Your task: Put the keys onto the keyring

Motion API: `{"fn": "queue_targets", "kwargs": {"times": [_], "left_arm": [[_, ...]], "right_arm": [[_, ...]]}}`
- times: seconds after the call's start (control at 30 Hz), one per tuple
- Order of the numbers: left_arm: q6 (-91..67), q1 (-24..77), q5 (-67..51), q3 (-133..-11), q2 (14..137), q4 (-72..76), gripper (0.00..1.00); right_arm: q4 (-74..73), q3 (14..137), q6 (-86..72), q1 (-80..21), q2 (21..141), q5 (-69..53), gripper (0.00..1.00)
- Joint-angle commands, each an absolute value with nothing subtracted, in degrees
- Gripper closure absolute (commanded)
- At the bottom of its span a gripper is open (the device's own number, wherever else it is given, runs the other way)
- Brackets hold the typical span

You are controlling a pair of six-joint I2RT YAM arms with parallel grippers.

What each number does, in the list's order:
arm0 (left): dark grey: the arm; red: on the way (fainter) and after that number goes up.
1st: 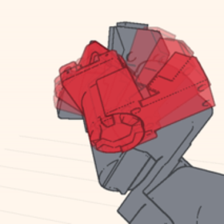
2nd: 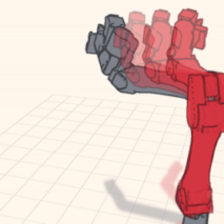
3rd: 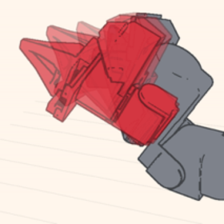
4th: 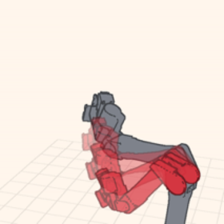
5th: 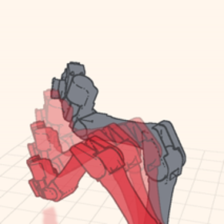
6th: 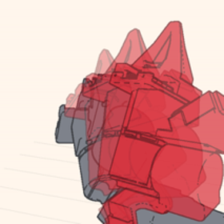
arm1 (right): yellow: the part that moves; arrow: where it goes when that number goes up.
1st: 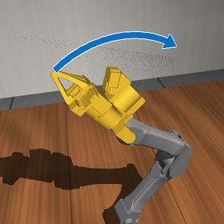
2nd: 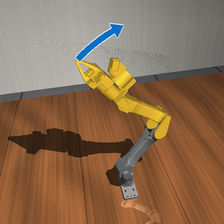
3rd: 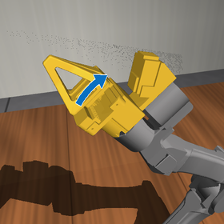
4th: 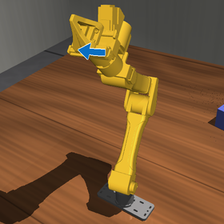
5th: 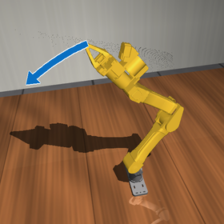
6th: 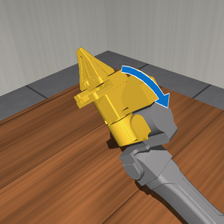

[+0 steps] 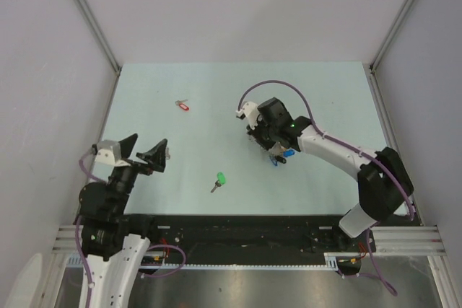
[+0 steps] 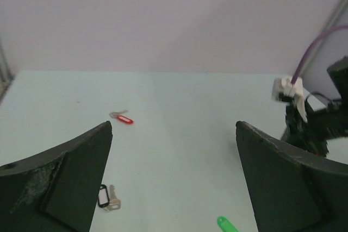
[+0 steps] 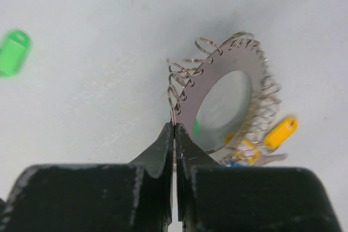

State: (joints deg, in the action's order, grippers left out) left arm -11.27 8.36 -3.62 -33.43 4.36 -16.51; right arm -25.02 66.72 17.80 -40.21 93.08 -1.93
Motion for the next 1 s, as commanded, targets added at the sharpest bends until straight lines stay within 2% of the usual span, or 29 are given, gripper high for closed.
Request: {"fn": "queue_targets", "kwargs": {"times": [0.0,0.13,0.2,0.33,0.47,0.63,0.83,0.97], "left_arm": [[-11.6,8.5,-19.9,-36.6,18.4,-11.3,0.00],[-12.7,9.5,-34.2,-41.6,31.0,-8.8,0.00],[-12.9,11.5,-33.9,-44.1,34.8,-6.3,0.00],[-6.8,21.8,-28.3,-49.4,43.0,-5.8,0.00],[-1.5,24.9,-28.5,-56.0,52.9,-7.9,0.00],[2.3,25.0,-30.6,-55.7,55.6,-4.8,0.03],[3.6,25.8,-38.0,-54.1,54.6,-2.6,0.06],[2.5,25.9,-42.2,-51.7,52.2,-0.3,0.09]], "right_arm": [[-17.5,65.1,17.0,-38.6,85.3,-11.9,1.00],[-12.2,63.4,17.6,-36.2,82.1,-23.0,1.00],[-9.8,63.3,17.5,-34.6,81.0,-25.8,1.00],[-4.9,62.3,14.4,-32.8,78.8,-34.2,1.00],[2.9,61.1,12.7,-32.3,75.9,-40.7,1.00],[8.5,57.8,13.7,-32.3,70.5,-39.1,1.00],[25.0,50.4,4.7,-31.7,64.3,-42.5,1.00],[25.8,49.4,2.5,-33.8,63.0,-43.4,1.00]]}}
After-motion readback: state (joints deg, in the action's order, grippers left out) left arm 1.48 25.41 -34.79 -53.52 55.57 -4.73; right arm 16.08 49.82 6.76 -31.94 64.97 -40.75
